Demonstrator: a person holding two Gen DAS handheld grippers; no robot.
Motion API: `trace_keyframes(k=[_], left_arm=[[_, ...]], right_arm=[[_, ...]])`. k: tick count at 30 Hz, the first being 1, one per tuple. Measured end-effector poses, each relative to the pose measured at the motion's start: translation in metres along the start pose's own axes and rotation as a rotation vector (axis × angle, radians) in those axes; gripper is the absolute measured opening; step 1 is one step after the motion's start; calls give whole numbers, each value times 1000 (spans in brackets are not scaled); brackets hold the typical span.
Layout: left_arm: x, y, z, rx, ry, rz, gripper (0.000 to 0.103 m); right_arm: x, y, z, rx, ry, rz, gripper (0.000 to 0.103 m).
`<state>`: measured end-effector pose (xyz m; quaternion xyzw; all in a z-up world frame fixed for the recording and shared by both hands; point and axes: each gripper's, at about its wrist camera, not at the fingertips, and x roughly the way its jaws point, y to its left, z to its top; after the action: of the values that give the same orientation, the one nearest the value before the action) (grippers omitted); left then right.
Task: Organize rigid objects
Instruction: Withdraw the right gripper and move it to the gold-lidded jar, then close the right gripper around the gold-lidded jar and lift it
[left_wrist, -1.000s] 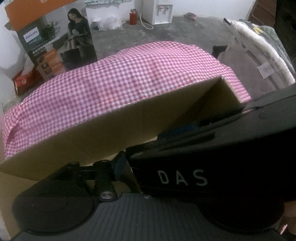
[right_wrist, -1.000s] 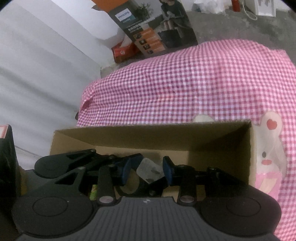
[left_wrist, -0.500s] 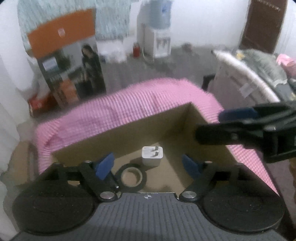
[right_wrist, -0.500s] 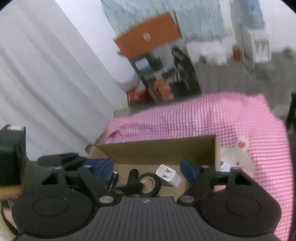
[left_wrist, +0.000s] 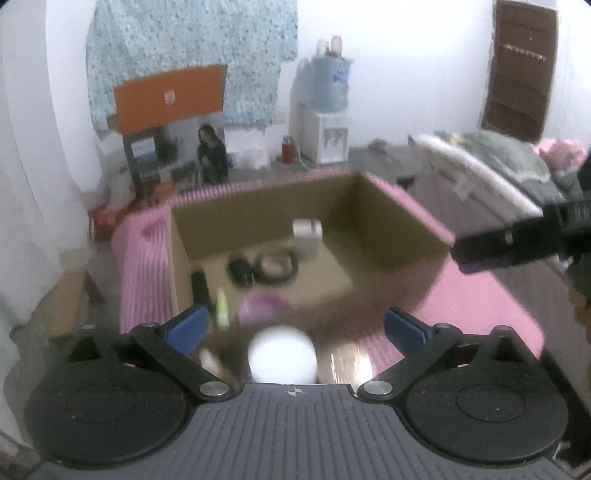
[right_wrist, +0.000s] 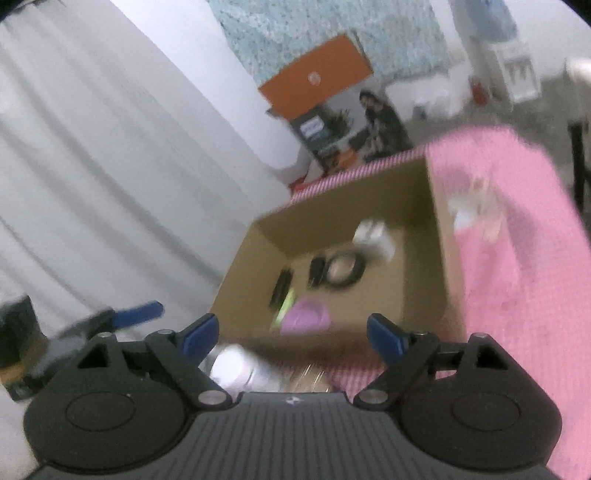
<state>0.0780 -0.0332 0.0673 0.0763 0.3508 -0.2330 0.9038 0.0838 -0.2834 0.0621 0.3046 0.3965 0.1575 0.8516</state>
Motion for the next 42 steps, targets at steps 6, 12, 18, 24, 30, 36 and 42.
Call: trace_keyframes(k=[6, 12, 18, 24, 30, 36, 42], left_arm=[[28, -10, -49, -59, 54, -28, 101], [53, -30, -73, 19, 67, -17, 97], [65, -42, -82, 102, 70, -40, 94], [83, -55, -82, 158, 82, -30, 91], [93, -57, -77, 163, 83, -21, 86], [97, -58, -70, 159, 83, -37, 83], [96, -63, -67, 174, 89, -92, 83]], right_arm=[[31, -5, -39, 38, 97, -26, 89], [66, -17, -44, 67, 156, -71, 87], [93, -31, -42, 98, 206, -82, 74], [118, -33, -38, 91, 254, -77, 63], [134, -32, -35, 69, 287, -65, 54], [135, -26, -34, 35, 303, -65, 52], [125, -28, -37, 39, 293, -88, 52]])
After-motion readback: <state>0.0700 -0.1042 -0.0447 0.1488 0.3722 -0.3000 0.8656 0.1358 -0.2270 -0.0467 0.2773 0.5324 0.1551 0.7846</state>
